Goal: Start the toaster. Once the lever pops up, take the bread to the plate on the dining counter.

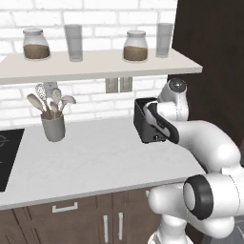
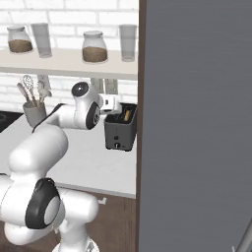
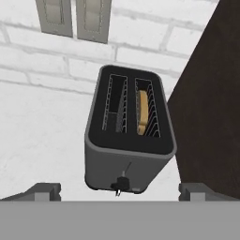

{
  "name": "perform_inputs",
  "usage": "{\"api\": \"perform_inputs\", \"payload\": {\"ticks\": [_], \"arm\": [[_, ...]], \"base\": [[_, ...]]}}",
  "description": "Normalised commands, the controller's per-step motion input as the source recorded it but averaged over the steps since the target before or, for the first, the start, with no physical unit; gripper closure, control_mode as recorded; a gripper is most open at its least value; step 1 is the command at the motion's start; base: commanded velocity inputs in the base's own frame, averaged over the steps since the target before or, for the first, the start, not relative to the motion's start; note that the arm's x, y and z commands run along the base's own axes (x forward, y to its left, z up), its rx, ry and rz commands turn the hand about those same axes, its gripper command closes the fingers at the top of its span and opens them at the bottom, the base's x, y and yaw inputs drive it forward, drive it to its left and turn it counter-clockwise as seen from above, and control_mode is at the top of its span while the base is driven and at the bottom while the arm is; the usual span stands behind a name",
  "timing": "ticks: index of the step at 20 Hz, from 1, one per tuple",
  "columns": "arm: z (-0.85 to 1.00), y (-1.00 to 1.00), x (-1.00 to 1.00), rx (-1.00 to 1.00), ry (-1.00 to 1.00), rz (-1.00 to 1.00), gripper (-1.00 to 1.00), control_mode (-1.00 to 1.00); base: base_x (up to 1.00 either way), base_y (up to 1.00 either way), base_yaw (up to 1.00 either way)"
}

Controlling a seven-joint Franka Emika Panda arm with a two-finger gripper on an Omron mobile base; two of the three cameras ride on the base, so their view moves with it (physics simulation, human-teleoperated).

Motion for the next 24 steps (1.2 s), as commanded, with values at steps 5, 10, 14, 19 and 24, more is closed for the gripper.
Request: {"api": "perform_inputs", "payload": {"ticks": [5, 10, 14, 19, 24], "arm": [[0.0, -0.02, 0.12, 0.0, 0.0, 0.0, -1.0, -1.0], [0.0, 0.0, 0.0, 0.0, 0.0, 0.0, -1.0, -1.0], [0.0, 0.0, 0.0, 0.0, 0.0, 0.0, -1.0, -1.0], [0.0, 0.0, -0.01, 0.0, -0.07, 0.0, -1.0, -1.0], [-0.04, -0.27, 0.0, 0.05, 0.0, 0.0, -1.0, -1.0]], "base": [[0.0, 0.0, 0.0], [0.0, 0.0, 0.0], [0.0, 0.0, 0.0], [0.0, 0.0, 0.0], [0.0, 0.0, 0.0]]}}
